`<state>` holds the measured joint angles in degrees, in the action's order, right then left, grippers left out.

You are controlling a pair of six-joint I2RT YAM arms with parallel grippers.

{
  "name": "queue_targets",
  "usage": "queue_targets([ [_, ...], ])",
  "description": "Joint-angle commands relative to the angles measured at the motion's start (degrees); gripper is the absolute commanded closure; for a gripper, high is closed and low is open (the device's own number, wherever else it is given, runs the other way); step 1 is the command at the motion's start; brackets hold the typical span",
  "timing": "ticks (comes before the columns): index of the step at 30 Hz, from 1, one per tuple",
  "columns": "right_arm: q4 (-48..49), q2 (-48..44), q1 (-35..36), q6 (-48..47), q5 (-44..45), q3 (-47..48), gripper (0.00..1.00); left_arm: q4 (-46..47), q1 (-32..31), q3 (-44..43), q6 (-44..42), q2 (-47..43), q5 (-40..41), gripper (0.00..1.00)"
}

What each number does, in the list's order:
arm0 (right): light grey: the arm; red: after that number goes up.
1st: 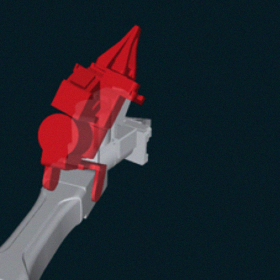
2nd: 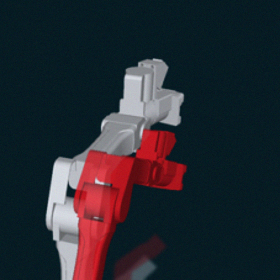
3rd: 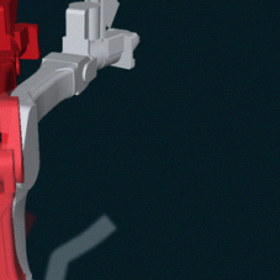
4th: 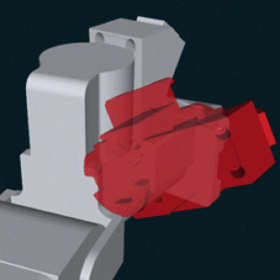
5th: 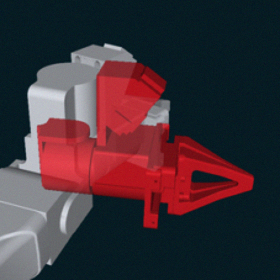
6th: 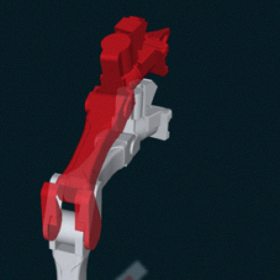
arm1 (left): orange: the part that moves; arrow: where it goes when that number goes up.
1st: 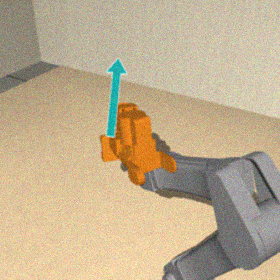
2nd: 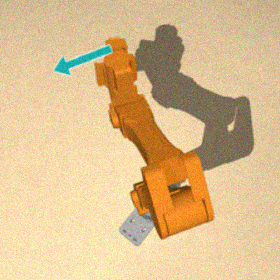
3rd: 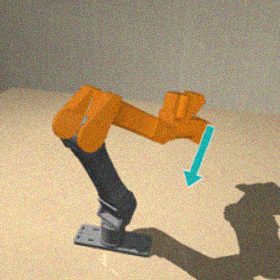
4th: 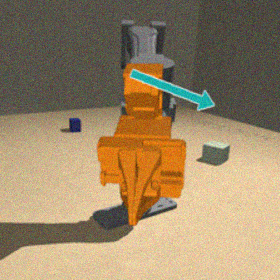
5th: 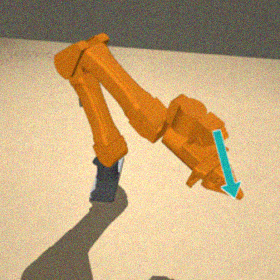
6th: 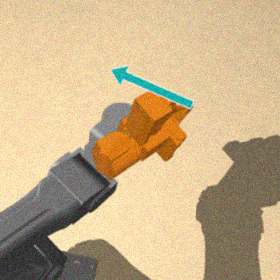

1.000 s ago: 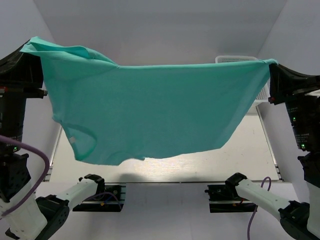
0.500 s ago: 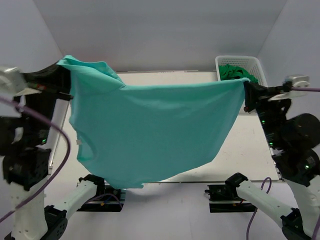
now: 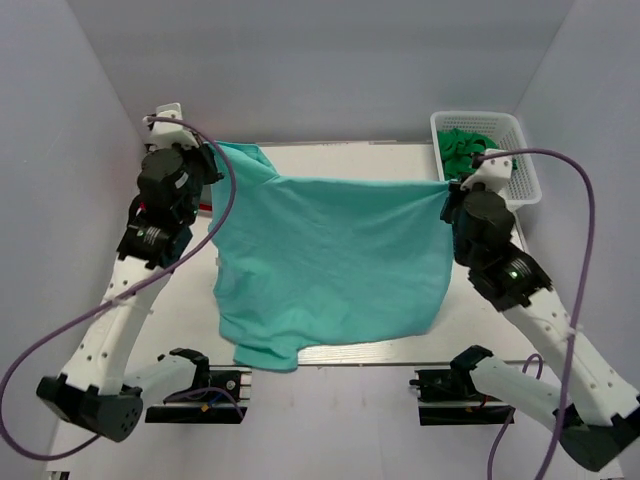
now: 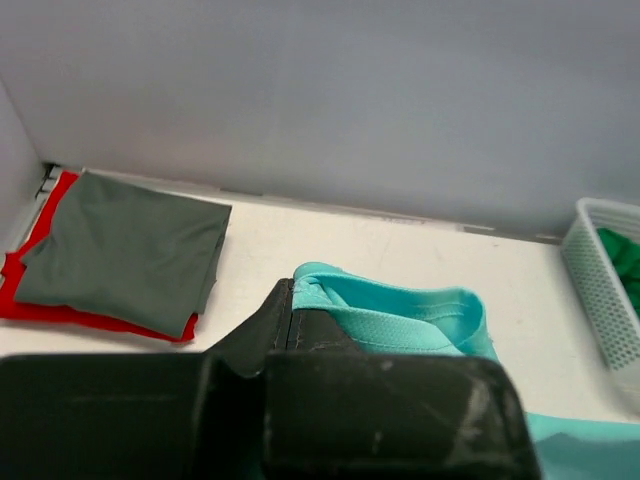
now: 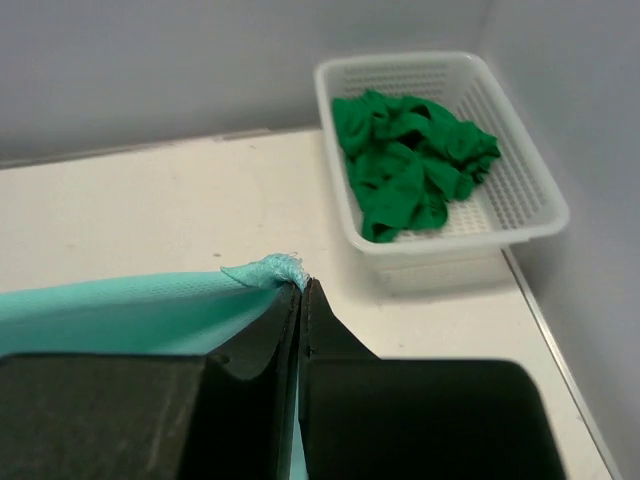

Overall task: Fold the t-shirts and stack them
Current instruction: Flatten out the tshirt

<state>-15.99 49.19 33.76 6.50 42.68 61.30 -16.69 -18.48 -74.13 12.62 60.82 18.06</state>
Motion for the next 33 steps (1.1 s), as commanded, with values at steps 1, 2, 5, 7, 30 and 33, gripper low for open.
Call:
queue_targets([
  [1,6.2,4.1,-0.6,1.3,10.7,-0.2,1.0,5.9,0.3,-0.3,1.0,1.0,4.1,1.0],
  [2,7.0,7.8,-1.0,0.7,12.0,0.0,1.0,7.7,0.3,-0.3,1.6,2.8,4.1,1.0],
  [5,8.6,13.9,-1.9,-2.9,15.2,4.4,1.0,10.3,0.3,-2.9,0.1,6.8,5.6,1.0],
  [7,12.1,16.9,-3.2,-3.5,15.8,7.8,1.0,10.3,0.3,-8.3,-1.5,12.7,7.5,1.0],
  [30,23.0,43.9,-15.0,-17.8,0.9,46.2,1.0,17.8,1.3,-52.4,-13.1,45.2,10.6,1.0],
  [33,22.7,40.4,-15.2,-15.8,-1.9,43.6,1.0,17.8,1.3,-51.8,-13.1,43.8,10.1,1.0],
])
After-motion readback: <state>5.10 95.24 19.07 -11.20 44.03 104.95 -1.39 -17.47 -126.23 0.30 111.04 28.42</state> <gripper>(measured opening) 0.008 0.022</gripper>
